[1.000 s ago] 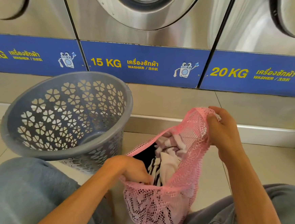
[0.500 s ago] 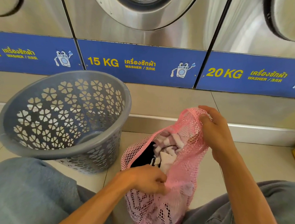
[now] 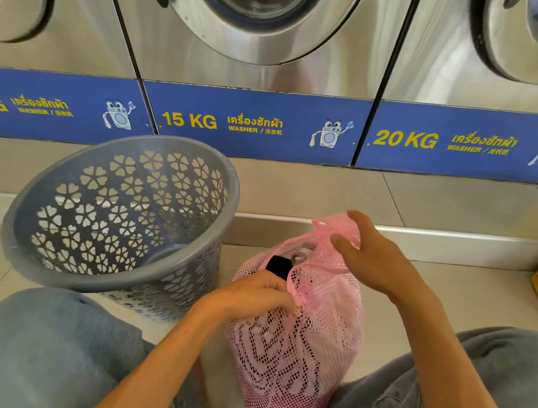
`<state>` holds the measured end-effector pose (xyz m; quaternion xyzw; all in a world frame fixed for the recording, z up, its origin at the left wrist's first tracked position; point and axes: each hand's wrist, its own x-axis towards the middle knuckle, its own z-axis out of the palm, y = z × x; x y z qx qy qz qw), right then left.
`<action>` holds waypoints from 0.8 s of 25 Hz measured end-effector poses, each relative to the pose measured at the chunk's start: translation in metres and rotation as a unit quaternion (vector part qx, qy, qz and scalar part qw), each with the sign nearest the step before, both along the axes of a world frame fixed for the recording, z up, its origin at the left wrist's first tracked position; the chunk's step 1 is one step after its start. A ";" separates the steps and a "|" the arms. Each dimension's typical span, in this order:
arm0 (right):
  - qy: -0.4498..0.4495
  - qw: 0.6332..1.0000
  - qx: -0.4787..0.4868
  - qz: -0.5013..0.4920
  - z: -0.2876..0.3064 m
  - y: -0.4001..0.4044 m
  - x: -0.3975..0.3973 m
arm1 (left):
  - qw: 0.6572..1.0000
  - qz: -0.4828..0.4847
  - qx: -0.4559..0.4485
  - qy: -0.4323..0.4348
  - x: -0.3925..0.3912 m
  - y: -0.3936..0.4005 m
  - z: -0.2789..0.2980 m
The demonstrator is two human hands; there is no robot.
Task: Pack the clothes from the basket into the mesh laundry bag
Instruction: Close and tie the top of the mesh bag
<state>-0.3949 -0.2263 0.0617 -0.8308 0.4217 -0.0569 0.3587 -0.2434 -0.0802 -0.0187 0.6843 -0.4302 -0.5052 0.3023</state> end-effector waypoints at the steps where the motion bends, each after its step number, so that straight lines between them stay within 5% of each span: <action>1: 0.023 1.000 -0.015 0.012 -0.002 0.001 -0.004 | 1.000 0.011 0.011 -0.010 -0.001 -0.001 0.000; 9: -0.013 0.999 -0.034 -0.009 -0.021 0.021 -0.023 | 0.997 0.068 0.012 -0.044 -0.008 -0.005 0.001; 15: 0.094 0.985 0.005 0.144 -0.039 0.038 -0.008 | 0.996 0.062 -0.037 -0.053 -0.002 -0.002 -0.005; 20: 0.072 0.988 0.018 0.139 -0.045 0.045 -0.001 | 0.992 0.114 -0.059 -0.013 -0.003 0.004 -0.012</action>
